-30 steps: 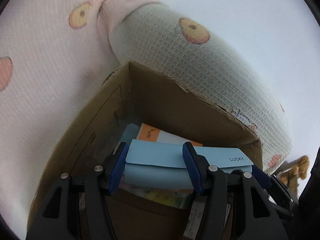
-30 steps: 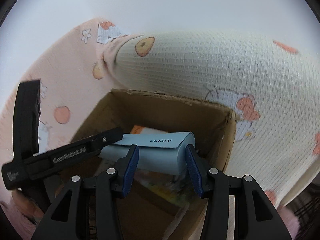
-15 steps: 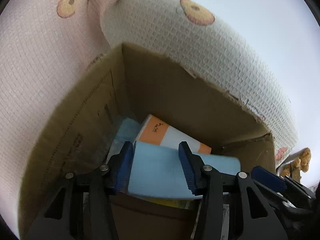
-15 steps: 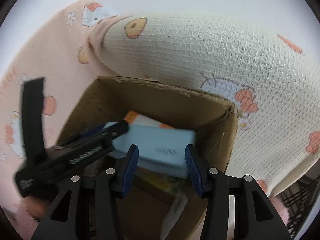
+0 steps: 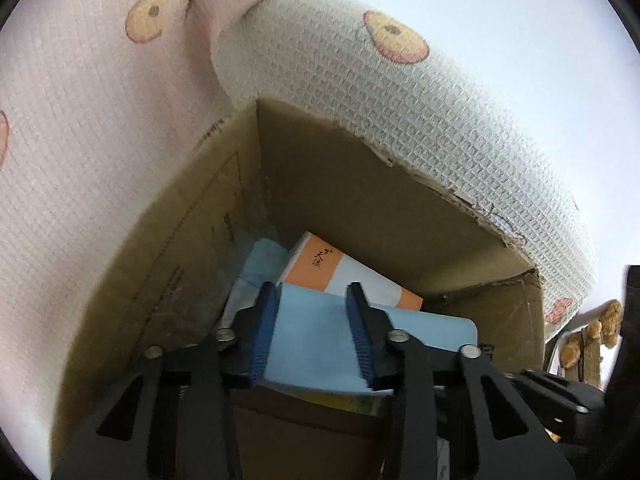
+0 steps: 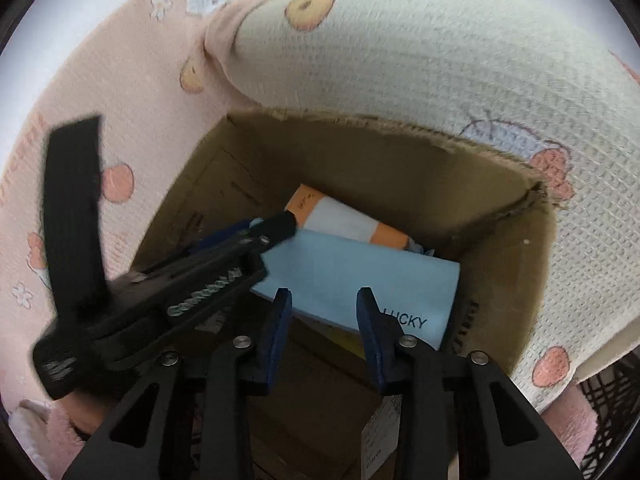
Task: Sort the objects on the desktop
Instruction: 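Lower the pencil case into the box and open the left gripper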
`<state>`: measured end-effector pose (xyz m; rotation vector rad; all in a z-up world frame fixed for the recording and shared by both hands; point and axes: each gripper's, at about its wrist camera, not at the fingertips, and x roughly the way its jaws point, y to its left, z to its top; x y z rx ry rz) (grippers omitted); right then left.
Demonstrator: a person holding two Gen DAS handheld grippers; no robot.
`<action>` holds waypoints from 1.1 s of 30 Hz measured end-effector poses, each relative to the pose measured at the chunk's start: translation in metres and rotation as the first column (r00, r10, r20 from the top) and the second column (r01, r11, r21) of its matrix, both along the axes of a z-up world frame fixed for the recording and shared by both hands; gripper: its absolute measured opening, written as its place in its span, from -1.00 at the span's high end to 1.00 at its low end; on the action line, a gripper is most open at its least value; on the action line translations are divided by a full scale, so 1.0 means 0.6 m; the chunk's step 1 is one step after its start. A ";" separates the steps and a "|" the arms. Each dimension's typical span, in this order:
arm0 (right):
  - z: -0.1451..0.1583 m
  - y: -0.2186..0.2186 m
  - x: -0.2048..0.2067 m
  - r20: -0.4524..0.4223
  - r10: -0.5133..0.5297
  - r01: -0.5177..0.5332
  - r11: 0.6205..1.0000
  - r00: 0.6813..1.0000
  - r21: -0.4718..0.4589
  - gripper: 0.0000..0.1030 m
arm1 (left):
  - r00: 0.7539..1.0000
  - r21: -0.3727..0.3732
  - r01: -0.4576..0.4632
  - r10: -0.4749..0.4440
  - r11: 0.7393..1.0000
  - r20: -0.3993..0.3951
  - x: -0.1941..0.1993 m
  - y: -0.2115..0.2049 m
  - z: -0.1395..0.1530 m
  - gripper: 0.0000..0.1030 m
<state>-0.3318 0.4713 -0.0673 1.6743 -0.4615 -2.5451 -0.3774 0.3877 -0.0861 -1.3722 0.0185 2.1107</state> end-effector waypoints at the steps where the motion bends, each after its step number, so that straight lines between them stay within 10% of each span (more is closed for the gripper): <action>1: -0.006 -0.005 -0.006 0.016 0.008 -0.009 1.000 1.000 0.012 0.39 | 1.000 -0.029 0.003 -0.003 1.000 -0.014 0.005 -0.003 0.004 0.53; 3: -0.008 -0.011 -0.007 0.017 0.007 -0.008 0.999 1.000 0.049 0.39 | 1.000 -0.114 0.016 -0.019 0.993 -0.024 0.016 -0.007 0.007 0.84; 23: -0.018 -0.007 -0.014 0.026 -0.011 0.010 0.998 1.000 0.054 0.39 | 0.972 -0.133 0.076 -0.044 0.988 0.231 0.055 -0.012 -0.044 0.84; 33: -0.005 0.020 0.001 0.026 -0.020 0.020 1.000 0.999 0.006 0.39 | 0.981 -0.110 0.025 -0.004 0.994 0.192 0.028 -0.012 -0.033 0.85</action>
